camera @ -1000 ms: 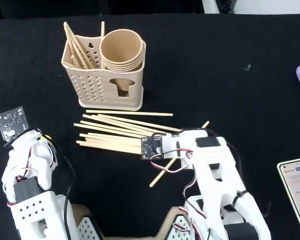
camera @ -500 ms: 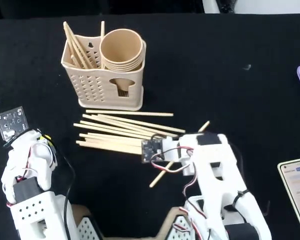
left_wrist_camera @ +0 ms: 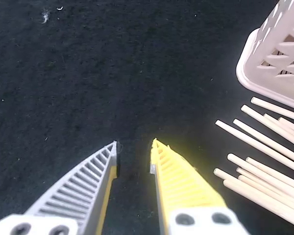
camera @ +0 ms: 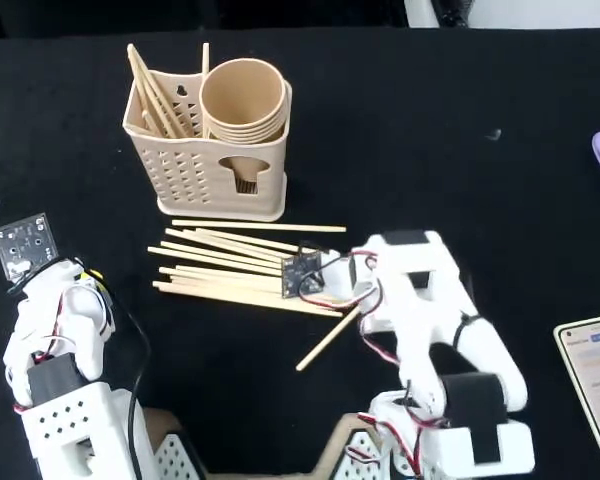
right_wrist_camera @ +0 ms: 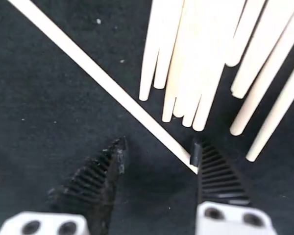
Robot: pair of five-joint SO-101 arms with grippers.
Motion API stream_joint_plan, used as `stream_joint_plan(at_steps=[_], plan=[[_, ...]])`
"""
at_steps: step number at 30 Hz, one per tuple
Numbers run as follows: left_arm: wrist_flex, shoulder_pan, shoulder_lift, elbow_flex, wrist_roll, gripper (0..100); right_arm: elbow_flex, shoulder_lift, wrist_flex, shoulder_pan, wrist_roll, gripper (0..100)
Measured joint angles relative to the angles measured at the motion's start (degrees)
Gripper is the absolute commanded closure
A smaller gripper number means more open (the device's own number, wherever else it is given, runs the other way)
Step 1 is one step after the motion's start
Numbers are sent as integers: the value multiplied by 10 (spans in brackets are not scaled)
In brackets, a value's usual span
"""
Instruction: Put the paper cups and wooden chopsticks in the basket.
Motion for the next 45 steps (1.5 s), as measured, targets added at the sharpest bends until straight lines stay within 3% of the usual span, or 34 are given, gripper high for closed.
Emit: stream_joint_plan(at_steps=[8,17,27,30,35,42,45], plan=[[0,0,0,0,0,882,-13,8,-4,0,-40,991],[0,0,0,0,0,882,-46,9,32,-1,-131,988],[0,0,0,0,0,882,-55,-215,171,-153,-290,987],[0,0,0,0,0,883,-31,-281,133,-215,-365,987],[0,0,0,0,0,884,47,-279,-29,-294,-461,987],[0,0,0,0,0,884,10,-117,-110,-303,-483,973],[0,0,0,0,0,884,-43,-27,-110,-303,-486,865]])
